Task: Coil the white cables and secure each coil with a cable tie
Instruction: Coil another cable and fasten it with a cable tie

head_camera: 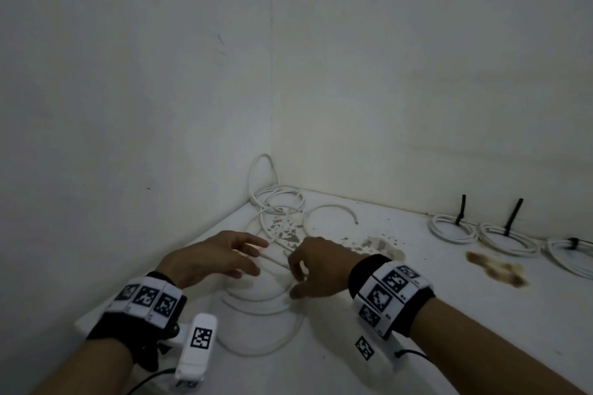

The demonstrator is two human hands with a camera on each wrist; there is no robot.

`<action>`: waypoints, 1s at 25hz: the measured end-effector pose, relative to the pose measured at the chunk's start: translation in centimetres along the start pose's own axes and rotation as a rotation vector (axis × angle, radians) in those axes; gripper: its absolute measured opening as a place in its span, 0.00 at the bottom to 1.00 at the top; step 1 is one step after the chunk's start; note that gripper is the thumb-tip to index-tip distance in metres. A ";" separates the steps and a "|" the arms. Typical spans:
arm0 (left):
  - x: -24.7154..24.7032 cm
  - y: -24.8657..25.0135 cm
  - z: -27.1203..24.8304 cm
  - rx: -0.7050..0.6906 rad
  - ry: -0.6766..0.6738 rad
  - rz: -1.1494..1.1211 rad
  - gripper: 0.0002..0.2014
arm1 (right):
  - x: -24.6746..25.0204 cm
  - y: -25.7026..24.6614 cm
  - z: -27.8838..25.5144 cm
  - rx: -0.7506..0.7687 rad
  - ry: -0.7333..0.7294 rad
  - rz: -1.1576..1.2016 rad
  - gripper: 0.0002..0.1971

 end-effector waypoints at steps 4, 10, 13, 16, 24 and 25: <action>-0.1 1.1 2.4 0.012 0.090 0.100 0.24 | 0.2 -0.1 0.4 -0.078 -0.094 0.009 0.25; 0.8 1.3 5.2 0.062 0.208 0.368 0.15 | 7.3 1.0 -3.4 0.071 0.333 0.595 0.15; 1.6 2.1 6.2 0.061 0.312 0.163 0.23 | 14.2 2.5 -8.1 0.139 0.639 0.846 0.15; 2.0 3.8 7.0 0.020 0.419 -0.117 0.24 | 18.3 4.7 -12.1 0.082 0.918 0.808 0.15; -2.0 7.2 8.6 -0.135 0.171 -0.745 0.25 | 18.7 12.1 -17.9 -0.186 1.322 0.744 0.15; -2.7 8.1 8.7 -0.181 0.119 -0.844 0.27 | 18.3 12.8 -18.5 -0.233 1.360 0.665 0.15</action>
Point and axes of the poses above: each hand's wrist, its own z-axis towards the middle knuckle, its own x-axis out of the back of the hand, y = z × x, the point moved 6 cm from there along z, towards the middle knuckle, and after that the axes turned 9 degrees about -y, right-handed, at the moved point
